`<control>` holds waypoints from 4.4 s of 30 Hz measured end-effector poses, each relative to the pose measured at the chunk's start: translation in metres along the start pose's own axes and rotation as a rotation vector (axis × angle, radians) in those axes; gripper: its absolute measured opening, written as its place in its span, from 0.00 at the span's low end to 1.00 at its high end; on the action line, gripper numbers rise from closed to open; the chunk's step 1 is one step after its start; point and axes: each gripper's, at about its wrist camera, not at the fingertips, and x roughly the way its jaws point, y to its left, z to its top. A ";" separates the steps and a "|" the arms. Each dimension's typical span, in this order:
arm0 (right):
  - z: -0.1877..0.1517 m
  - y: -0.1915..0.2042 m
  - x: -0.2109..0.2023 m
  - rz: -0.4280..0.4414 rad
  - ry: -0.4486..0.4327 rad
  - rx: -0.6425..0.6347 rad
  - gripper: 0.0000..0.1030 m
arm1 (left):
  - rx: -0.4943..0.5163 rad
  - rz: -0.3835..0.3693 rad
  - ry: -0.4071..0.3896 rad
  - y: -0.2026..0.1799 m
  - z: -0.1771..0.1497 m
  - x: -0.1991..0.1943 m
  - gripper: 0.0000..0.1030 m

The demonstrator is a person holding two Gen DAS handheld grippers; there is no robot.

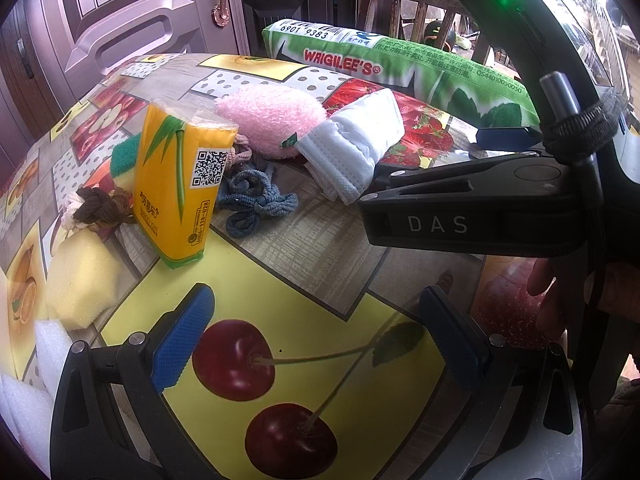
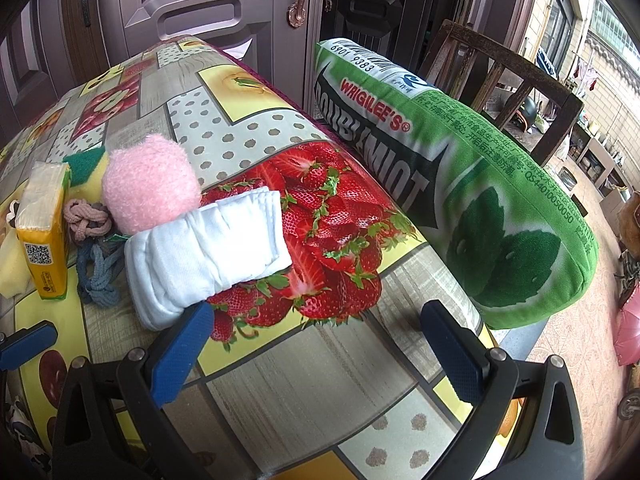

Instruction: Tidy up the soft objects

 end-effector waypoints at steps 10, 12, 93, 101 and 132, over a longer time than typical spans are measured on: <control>0.000 0.001 0.000 -0.001 0.000 0.000 1.00 | 0.000 0.000 0.000 0.000 0.000 0.000 0.99; 0.000 0.001 0.000 0.000 0.000 0.000 1.00 | 0.000 0.000 0.000 0.000 0.000 0.000 0.99; -0.030 0.116 -0.061 0.793 0.109 -0.682 0.29 | -0.339 0.255 -0.012 0.078 -0.102 -0.137 0.99; -0.006 0.082 -0.073 0.819 0.063 -0.556 0.29 | -0.297 0.251 0.043 0.064 -0.109 -0.125 0.55; 0.102 0.070 -0.255 0.986 -0.530 -0.233 0.29 | -0.501 0.479 -0.548 0.132 -0.040 -0.338 0.50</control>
